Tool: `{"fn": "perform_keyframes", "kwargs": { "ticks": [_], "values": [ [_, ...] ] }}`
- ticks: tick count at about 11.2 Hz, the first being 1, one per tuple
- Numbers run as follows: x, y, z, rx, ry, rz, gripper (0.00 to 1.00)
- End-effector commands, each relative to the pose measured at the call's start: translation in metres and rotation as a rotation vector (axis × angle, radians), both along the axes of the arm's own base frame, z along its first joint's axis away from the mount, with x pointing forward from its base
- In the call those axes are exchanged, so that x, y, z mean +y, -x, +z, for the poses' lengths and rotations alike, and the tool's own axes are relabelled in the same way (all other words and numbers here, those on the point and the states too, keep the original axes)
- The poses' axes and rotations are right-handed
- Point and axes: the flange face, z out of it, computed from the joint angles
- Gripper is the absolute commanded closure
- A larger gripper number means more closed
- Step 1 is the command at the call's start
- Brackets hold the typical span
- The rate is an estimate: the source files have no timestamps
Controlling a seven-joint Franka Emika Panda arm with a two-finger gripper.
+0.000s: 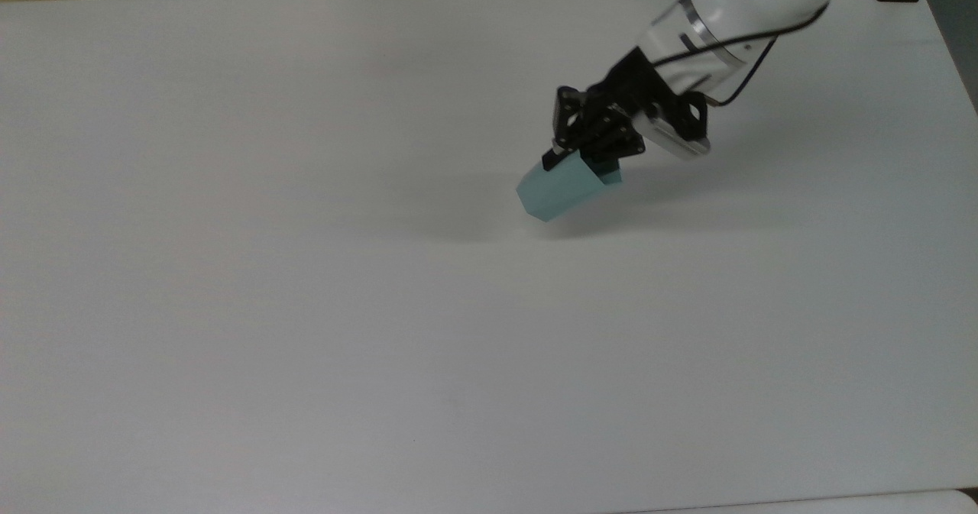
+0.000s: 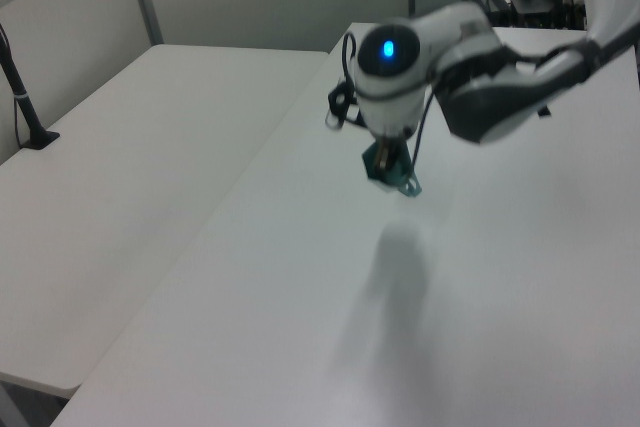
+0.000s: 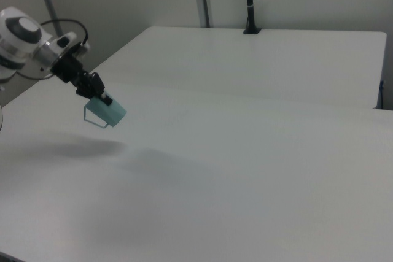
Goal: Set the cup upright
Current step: 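Lift the gripped cup and rotate it so its base faces the table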
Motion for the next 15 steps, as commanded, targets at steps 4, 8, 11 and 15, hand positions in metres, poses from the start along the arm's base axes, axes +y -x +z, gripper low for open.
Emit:
{"fn": "perform_keyframes", "kwargs": {
  "ticks": [4,8,11,15],
  "values": [
    [-0.196,0.004,0.055,0.115,-0.455,-0.141,1.00],
    [-0.294,0.023,-0.012,0.099,-0.596,-0.193,1.00],
    [-0.314,0.019,-0.042,0.089,-0.632,-0.211,1.00],
    [-0.316,0.018,-0.056,0.117,-0.626,-0.218,1.00]
  ]
}}
